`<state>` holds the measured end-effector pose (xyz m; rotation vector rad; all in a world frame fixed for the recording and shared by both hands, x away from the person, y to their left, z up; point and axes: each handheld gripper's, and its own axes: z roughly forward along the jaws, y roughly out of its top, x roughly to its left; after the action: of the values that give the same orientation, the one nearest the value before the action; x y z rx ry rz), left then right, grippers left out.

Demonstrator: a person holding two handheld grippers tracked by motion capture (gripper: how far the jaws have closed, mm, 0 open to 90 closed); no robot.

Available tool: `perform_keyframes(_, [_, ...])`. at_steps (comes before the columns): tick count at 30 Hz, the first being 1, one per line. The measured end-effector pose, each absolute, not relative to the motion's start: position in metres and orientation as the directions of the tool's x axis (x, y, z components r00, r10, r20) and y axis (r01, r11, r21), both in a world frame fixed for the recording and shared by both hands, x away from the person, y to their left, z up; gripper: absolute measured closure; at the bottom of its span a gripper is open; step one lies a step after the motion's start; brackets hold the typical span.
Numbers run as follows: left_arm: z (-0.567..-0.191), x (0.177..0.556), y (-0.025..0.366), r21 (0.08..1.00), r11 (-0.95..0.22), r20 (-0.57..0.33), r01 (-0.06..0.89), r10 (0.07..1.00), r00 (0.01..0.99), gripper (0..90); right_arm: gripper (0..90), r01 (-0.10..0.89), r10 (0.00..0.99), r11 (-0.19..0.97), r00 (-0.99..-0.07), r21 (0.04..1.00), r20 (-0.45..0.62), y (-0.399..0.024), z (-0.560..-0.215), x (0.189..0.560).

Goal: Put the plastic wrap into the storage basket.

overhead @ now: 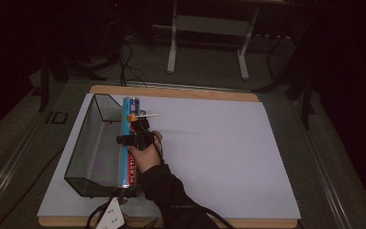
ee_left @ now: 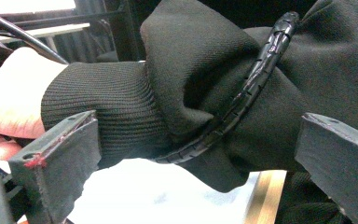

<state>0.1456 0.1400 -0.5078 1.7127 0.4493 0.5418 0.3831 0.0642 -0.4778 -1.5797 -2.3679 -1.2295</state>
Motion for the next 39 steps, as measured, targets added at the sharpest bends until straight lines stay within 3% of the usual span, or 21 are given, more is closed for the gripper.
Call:
perform_keyframes(6, [-0.508,0.146,0.14,0.98,-0.199,0.112,0.005,0.568,0.815,0.7,21.1,0.753,0.774,0.198,-0.513,0.628,0.371,0.063,-0.475,0.38])
perform_keyframes(7, [-0.508,0.146,0.14,0.98,-0.198,0.109,0.007,0.568,0.816,0.7,18.6,0.72,0.796,0.225,-0.525,0.657,0.302,0.064,-0.47,0.378])
perform_keyframes(11, [-0.508,0.146,0.14,0.98,-0.201,0.111,0.006,0.567,0.816,0.7,18.2,0.684,0.789,0.217,-0.543,0.696,0.288,0.054,-0.458,0.378])
perform_keyframes(19, [-0.508,0.146,0.138,0.979,-0.205,0.111,0.008,0.565,0.818,0.7,13.9,0.595,0.737,0.279,-0.636,0.754,0.229,0.031,-0.434,0.374])
perform_keyframes(22, [-0.508,0.146,0.138,0.979,-0.206,0.111,0.009,0.564,0.818,0.7,13.2,0.499,0.682,0.324,-0.712,0.803,0.167,0.024,-0.428,0.371])
perform_keyframes(25, [-0.508,0.146,0.137,0.979,-0.205,0.11,0.01,0.565,0.818,0.7,12.6,0.448,0.674,0.37,-0.732,0.814,0.096,0.02,-0.424,0.367])
perform_keyframes(39, [-0.508,0.146,0.135,0.978,-0.207,0.104,0.019,0.565,0.819,0.7,12.2,0.384,0.632,0.357,-0.771,0.851,0.082,-0.027,-0.414,0.351])
